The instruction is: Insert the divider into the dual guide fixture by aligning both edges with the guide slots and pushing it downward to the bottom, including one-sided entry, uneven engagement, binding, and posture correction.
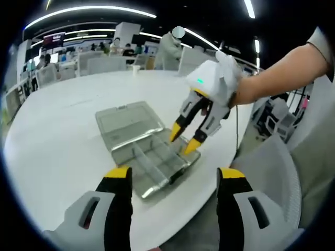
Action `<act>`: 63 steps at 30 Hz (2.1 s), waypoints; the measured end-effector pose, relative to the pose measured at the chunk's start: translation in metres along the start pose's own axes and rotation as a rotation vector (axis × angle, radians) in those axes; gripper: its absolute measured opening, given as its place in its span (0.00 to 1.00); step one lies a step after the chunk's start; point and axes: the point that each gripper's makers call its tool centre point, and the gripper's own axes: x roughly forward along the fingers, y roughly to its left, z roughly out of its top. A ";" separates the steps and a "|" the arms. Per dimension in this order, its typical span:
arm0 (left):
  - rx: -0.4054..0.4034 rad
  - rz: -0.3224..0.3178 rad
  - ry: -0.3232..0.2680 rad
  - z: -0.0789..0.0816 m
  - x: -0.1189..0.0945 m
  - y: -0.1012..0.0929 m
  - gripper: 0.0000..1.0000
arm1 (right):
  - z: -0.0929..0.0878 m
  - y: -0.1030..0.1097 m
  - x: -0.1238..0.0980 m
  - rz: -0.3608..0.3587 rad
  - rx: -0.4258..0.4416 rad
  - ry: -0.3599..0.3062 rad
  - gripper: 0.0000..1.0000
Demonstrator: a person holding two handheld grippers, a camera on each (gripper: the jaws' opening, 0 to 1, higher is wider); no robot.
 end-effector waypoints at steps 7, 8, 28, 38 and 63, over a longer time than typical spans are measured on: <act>-0.011 0.046 0.022 -0.003 -0.017 0.011 0.64 | -0.002 0.001 -0.018 -0.037 0.089 -0.148 0.29; -0.012 0.051 0.023 -0.003 -0.018 0.012 0.64 | -0.004 0.002 -0.019 -0.037 0.095 -0.149 0.30; -0.006 0.202 0.049 -0.008 -0.052 0.020 0.64 | -0.013 0.027 -0.052 -0.083 0.234 -0.464 0.41; 0.070 0.214 0.097 -0.012 -0.061 0.033 0.63 | -0.008 0.041 -0.069 -0.131 0.291 -0.549 0.51; 0.427 -0.006 0.367 -0.066 -0.026 0.131 0.58 | -0.009 0.067 -0.080 -0.267 0.426 -0.473 0.56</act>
